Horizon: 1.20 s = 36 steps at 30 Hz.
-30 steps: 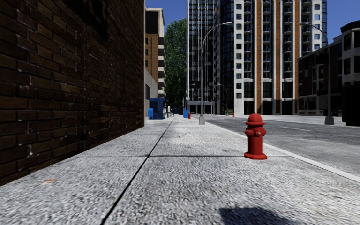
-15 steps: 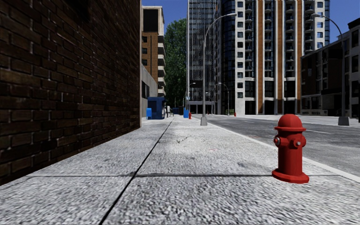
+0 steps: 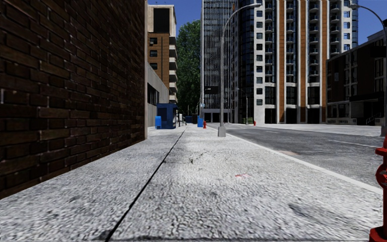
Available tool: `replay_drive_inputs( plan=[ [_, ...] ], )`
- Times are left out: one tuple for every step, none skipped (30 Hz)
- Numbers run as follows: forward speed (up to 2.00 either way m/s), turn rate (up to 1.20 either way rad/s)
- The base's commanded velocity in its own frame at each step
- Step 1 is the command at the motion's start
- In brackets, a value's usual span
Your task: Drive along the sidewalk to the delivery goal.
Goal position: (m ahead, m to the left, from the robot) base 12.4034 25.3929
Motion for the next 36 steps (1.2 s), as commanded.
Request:
replay_drive_inputs(
  plan=[
    [2.00,0.00],
    [2.00,0.00],
    [2.00,0.00],
    [2.00,0.00],
    [2.00,0.00],
    [2.00,0.00],
    [2.00,0.00],
    [2.00,0.00],
    [2.00,0.00],
    [2.00,0.00],
    [2.00,0.00],
    [2.00,0.00],
    [2.00,0.00],
    [2.00,0.00],
    [2.00,0.00],
    [2.00,0.00],
    [2.00,0.00],
    [2.00,0.00],
    [2.00,0.00],
    [2.00,0.00],
    [2.00,0.00],
    [2.00,0.00],
    [2.00,0.00],
    [2.00,0.00],
    [2.00,0.00],
    [2.00,0.00],
    [2.00,0.00],
    [2.00,0.00],
    [2.00,0.00],
    [2.00,0.00],
    [2.00,0.00],
    [2.00,0.00],
    [2.00,0.00],
    [2.00,0.00],
    [2.00,0.00],
    [2.00,0.00]
  ],
)
